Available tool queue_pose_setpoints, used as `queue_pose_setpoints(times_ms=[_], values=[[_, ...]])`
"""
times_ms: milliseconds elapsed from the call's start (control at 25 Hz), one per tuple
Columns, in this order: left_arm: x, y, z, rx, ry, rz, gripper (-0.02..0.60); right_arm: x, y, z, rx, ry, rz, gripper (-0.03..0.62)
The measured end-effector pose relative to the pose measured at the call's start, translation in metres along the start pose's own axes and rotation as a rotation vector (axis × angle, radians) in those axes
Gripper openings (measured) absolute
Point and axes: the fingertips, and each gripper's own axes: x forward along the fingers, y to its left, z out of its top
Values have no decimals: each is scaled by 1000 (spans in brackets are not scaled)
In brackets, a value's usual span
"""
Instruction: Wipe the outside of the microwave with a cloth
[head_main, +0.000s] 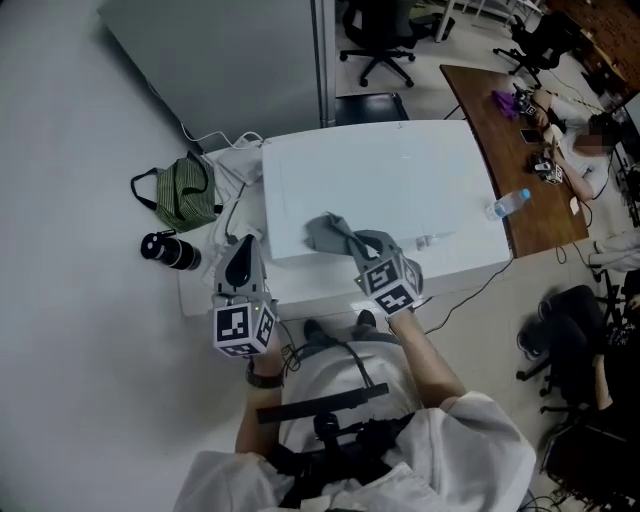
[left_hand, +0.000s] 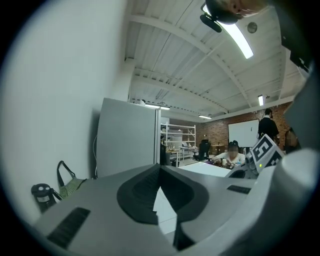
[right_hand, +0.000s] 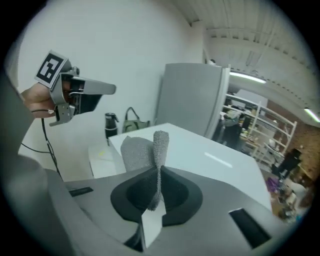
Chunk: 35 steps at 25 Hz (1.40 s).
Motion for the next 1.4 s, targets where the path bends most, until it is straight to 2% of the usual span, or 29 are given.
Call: queue_pose_setpoints(times_ms=[120, 280, 400, 480, 600, 720, 800, 880, 920, 1000, 1160, 1320, 1400], values=[[12, -15, 0, 5, 1, -42, 28, -50, -81, -56, 108, 66, -188, 21], [26, -44, 5, 10, 0, -108, 28, -119, -178, -139, 337, 95, -449, 21], [30, -58, 7, 12, -11, -151, 28, -174, -213, -164, 362, 77, -678, 21], [34, -62, 5, 6, -13, -170, 28, -187, -209, -159, 316, 74, -735, 21], [34, -65, 1, -4, -7, -189, 28, -172, -183, -155, 281, 73, -720, 21], [27, -57, 0, 0, -10, -199, 28, -168, -177, -176, 359, 59, -777, 21], [19, -42, -3, 1, -8, -187, 28, -183, -189, -202, 431, 72, -844, 21], [11, -26, -8, -5, -2, -169, 28, -203, -200, -216, 457, 89, -905, 21], [8, -19, -11, -12, 2, -161, 28, -207, -200, -215, 446, 87, -912, 21], [3, -8, -18, -26, 13, -157, 28, -193, -187, -200, 389, 61, -855, 21], [-5, 5, -32, -38, 5, -169, 28, -115, -122, -147, 259, -41, -650, 21], [-18, 29, -51, -68, 1, -134, 28, -36, -40, -100, 241, -128, -456, 21], [-27, 39, -58, -75, 3, -116, 28, -9, 3, -78, 192, -145, -359, 21]])
